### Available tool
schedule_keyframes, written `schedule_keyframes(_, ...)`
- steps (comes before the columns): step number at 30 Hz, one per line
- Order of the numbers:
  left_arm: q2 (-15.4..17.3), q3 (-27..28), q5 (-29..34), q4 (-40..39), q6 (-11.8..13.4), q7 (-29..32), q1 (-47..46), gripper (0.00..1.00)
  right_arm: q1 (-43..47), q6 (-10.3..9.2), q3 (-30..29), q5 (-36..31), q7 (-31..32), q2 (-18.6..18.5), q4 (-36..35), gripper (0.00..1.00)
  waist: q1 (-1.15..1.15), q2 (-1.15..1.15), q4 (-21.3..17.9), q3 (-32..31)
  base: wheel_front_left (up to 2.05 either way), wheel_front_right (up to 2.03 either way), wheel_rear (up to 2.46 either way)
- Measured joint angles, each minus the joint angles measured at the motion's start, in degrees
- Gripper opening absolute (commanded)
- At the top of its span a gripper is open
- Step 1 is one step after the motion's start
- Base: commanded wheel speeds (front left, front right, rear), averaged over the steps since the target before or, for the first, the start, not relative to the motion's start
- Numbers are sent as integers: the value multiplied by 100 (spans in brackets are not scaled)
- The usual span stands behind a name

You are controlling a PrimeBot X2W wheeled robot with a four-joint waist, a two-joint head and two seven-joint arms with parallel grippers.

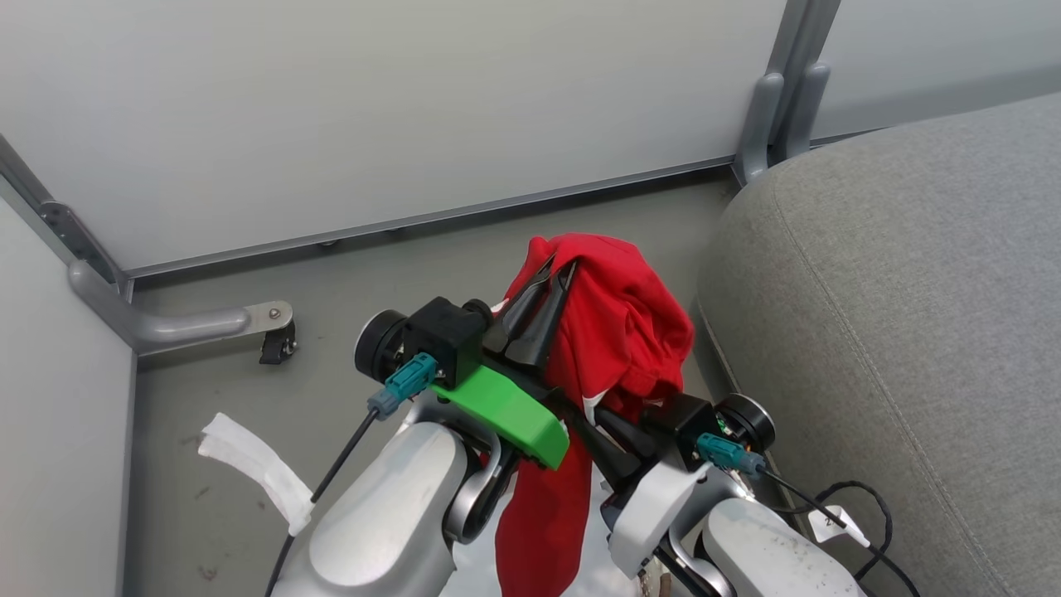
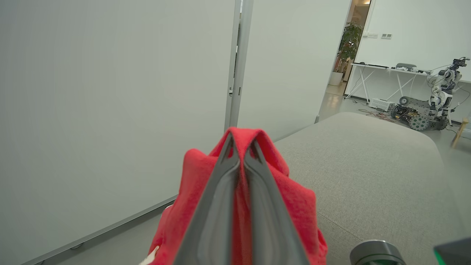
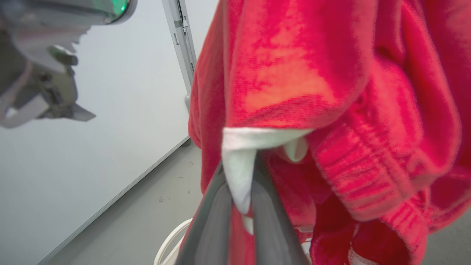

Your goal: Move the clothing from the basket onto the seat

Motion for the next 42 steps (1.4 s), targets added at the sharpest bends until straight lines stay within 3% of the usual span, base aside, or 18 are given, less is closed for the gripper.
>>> schedule_keyframes(1, -1, 18, 1, 4, 0, 0, 2, 0, 3, 0, -11, 0, 0, 0, -12, 0, 0, 0, -21, 2, 0, 0, 0)
schedule_keyframes(2, -1, 40, 5, 4, 0, 1, 3, 41, 7, 0, -24, 0, 0, 0, -24, 0, 0, 0, -40, 4, 0, 0, 0)
schedule_keyframes(3, 0, 60, 27, 3, -1, 1, 7, 100, 18, 0, -48, -1, 0, 1, -51, 0, 0, 0, -65, 6, 0, 0, 0)
schedule_keyframes(15, -9, 508, 587, 94, -48, -11, 110, 100, 183, 0, -323, -41, 8, -5, -547, 0, 0, 0, -644, 70, 0, 0, 0)
schedule_keyframes(30, 274, 1399, 1133, -31, -224, -11, 570, 100, 564, 0, -1267, -279, 8, -10, -1373, 0, 0, 0, -1970, 333, 0, 0, 0)
schedule_keyframes(37, 334, 1282, 1204, -123, -243, -10, 770, 100, 618, 0, -1905, -510, 8, -12, -1740, 0, 0, 0, -2543, 486, 0, 0, 0)
schedule_keyframes(42, 349, 969, 1111, -157, -246, -10, 756, 100, 535, 1, -2260, -877, 9, -10, -1915, 0, 0, 0, -2695, 736, 0, 0, 0)
